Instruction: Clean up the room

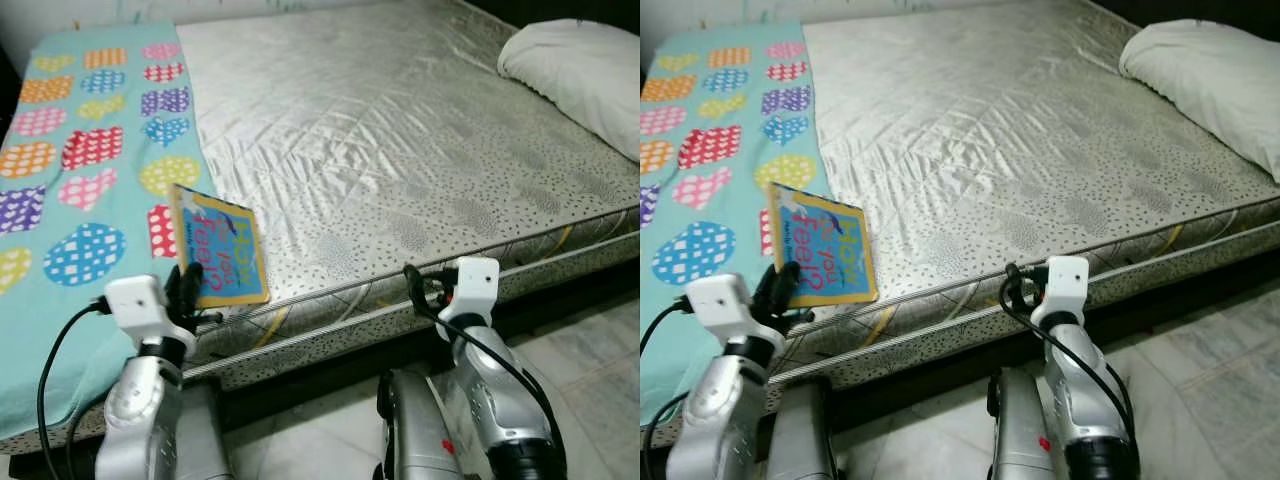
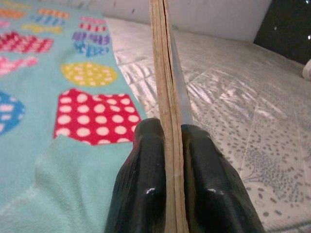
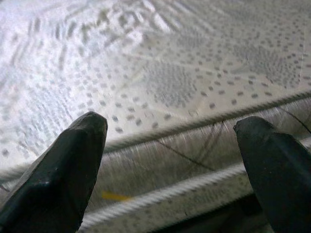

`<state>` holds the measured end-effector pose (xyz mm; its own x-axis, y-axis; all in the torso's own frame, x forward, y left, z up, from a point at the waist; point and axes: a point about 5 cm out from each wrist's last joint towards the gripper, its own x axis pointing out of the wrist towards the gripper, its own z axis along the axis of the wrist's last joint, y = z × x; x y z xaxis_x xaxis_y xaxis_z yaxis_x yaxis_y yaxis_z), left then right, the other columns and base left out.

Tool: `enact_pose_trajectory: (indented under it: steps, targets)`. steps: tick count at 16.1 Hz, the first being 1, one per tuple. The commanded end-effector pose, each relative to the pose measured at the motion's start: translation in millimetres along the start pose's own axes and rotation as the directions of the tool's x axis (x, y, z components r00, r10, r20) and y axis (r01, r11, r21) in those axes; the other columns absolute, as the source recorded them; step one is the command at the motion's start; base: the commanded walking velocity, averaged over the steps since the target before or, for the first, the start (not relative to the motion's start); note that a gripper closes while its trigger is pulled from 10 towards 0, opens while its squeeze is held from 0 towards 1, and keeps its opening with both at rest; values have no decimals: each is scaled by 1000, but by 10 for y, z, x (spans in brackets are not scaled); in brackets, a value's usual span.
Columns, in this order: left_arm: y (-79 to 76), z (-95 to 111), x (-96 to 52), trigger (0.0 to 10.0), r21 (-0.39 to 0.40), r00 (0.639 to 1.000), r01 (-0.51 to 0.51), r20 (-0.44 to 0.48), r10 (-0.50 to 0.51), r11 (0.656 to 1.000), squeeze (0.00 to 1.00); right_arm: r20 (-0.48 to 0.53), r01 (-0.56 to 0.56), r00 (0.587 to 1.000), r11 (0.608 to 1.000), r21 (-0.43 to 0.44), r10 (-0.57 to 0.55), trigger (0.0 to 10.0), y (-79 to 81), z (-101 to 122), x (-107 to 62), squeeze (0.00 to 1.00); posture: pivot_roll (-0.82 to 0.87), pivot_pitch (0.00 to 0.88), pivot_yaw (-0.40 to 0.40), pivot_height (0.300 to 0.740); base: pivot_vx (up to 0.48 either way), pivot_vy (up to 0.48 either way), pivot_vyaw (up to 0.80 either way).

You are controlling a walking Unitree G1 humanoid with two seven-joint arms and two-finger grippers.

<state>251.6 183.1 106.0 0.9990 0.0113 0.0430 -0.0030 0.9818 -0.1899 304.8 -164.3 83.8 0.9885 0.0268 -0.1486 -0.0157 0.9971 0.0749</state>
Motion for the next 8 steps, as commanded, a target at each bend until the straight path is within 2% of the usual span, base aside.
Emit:
enact_pose_trajectory:
  steps: [1, 4, 8]
  targets:
    - [25, 11, -54, 0, 87, 1000, -16, 11, 15, 996, 0, -5, 25, 1000, 999, 33, -25, 10000, -31, 8, 26, 0, -64, 0, -5, 509, 0, 0, 0]
    - [-36, -28, -100, 0, 148, 1000, 13, 8, -15, 989, 0, 3, 82, 997, 994, 74, -82, 10000, -109, 63, 83, 0, -61, 0, -1, 509, 0, 0, 0]
    - [-64, -14, -5, 0, 169, 999, 12, 40, -19, 986, 0, 20, 74, 997, 995, 72, -76, 10000, -141, 90, 106, 0, -82, 0, -1, 513, 0, 0, 0]
